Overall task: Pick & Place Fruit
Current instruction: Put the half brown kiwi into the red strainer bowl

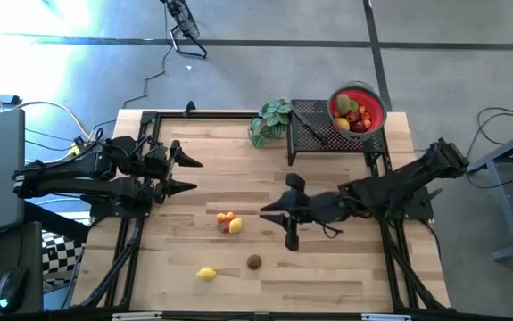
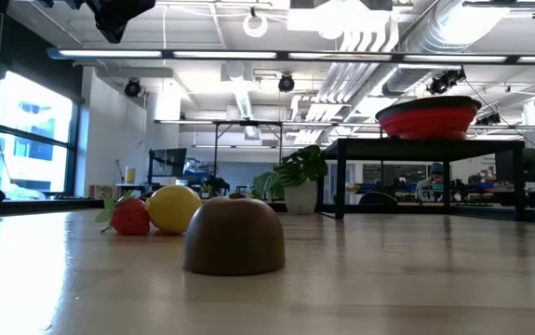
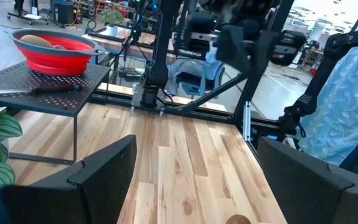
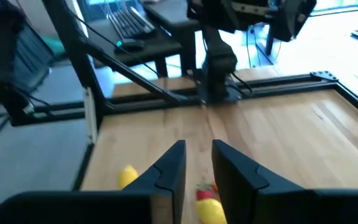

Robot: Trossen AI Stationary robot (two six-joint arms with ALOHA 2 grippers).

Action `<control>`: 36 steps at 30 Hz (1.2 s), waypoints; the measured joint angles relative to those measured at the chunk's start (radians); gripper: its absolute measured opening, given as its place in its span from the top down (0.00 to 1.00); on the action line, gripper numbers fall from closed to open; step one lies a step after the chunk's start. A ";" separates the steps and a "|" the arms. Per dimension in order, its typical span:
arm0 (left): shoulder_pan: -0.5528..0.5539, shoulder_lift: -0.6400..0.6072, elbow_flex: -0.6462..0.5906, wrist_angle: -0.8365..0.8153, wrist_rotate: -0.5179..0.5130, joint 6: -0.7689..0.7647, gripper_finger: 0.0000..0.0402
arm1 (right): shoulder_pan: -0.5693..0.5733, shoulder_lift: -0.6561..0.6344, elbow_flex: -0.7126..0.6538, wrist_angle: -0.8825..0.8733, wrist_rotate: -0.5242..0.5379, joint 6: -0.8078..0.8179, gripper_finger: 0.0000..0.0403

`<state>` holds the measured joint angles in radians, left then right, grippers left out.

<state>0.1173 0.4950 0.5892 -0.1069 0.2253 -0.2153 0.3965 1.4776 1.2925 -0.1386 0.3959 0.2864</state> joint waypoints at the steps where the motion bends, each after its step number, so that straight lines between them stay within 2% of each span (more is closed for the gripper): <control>1: 0.000 0.000 0.000 0.000 0.000 0.000 0.19 | 0.013 0.000 0.002 0.006 0.017 0.008 0.85; 6: 0.000 0.000 0.000 0.000 0.000 0.000 0.19 | 0.084 0.047 0.004 0.081 0.113 0.042 0.90; 9: 0.000 0.000 0.000 0.000 -0.001 0.000 0.19 | 0.114 0.095 0.006 0.136 0.137 0.055 0.93; 13: 0.000 0.000 0.000 0.000 -0.001 -0.001 0.19 | 0.135 0.159 0.064 0.118 0.158 0.119 0.96; 19: 0.000 0.000 0.000 0.000 -0.001 -0.001 0.19 | 0.148 0.269 0.235 -0.021 0.155 0.166 0.99; 25: 0.000 0.000 0.000 0.000 -0.002 0.000 0.19 | 0.146 0.345 0.360 -0.227 0.155 0.324 0.99; 28: 0.000 0.000 0.000 -0.001 -0.002 0.000 0.19 | 0.139 0.359 0.369 -0.294 0.139 0.420 0.99; 32: 0.000 0.000 0.000 -0.001 -0.002 0.000 0.19 | 0.124 0.361 0.369 -0.384 0.063 0.536 0.99; 36: 0.000 0.000 0.000 -0.002 -0.002 0.000 0.19 | 0.099 0.361 0.369 -0.458 -0.025 0.549 0.99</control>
<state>0.1176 0.4953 0.5896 -0.1088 0.2237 -0.2153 0.4956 1.8385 1.6615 -0.5968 0.3713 0.8356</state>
